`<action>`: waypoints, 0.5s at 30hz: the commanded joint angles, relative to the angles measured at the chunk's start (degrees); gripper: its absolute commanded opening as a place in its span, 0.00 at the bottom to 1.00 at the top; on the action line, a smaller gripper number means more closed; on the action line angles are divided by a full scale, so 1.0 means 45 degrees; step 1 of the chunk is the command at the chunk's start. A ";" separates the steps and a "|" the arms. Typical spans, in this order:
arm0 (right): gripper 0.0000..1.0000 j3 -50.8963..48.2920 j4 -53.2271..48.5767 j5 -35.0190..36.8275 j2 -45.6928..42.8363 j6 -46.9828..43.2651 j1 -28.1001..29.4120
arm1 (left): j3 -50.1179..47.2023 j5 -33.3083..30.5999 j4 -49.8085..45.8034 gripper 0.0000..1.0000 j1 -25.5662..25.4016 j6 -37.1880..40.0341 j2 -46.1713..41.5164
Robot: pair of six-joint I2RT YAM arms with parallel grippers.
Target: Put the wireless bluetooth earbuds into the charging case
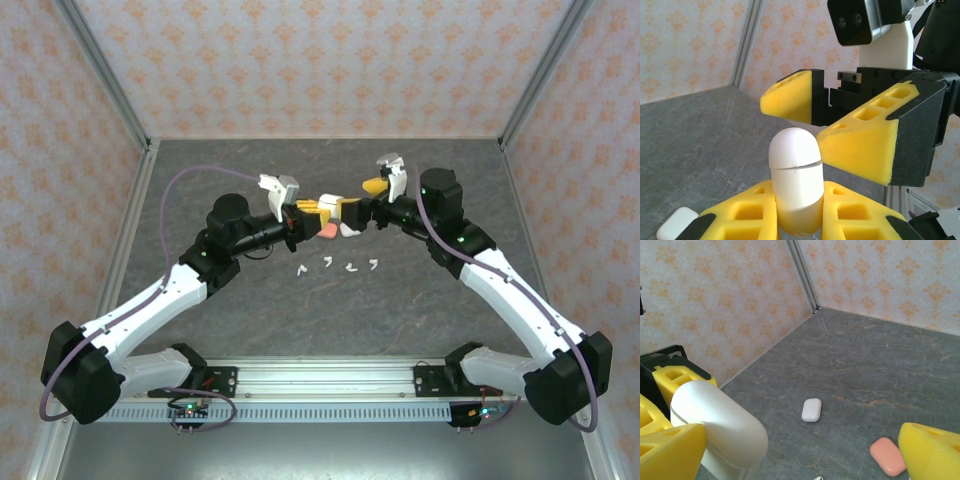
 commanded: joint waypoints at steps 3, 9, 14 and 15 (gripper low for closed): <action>0.98 0.0749 -0.0013 0.0587 0.0367 -0.0304 -0.0158 | 0.0402 0.0647 0.0141 0.00 -0.0210 0.0531 -0.0076; 0.99 0.0905 -0.0124 0.0452 0.0355 -0.0277 -0.0199 | 0.0430 0.0623 0.0006 0.00 -0.0216 0.0632 -0.0058; 0.98 0.0972 -0.0175 0.0294 -0.0194 0.0049 -0.0219 | 0.0311 0.0144 -0.0276 0.00 -0.0219 0.0831 -0.0092; 0.99 0.0976 -0.0247 0.0321 -0.0360 0.0164 -0.0239 | 0.0235 -0.0007 -0.0315 0.00 -0.0226 0.0874 -0.0132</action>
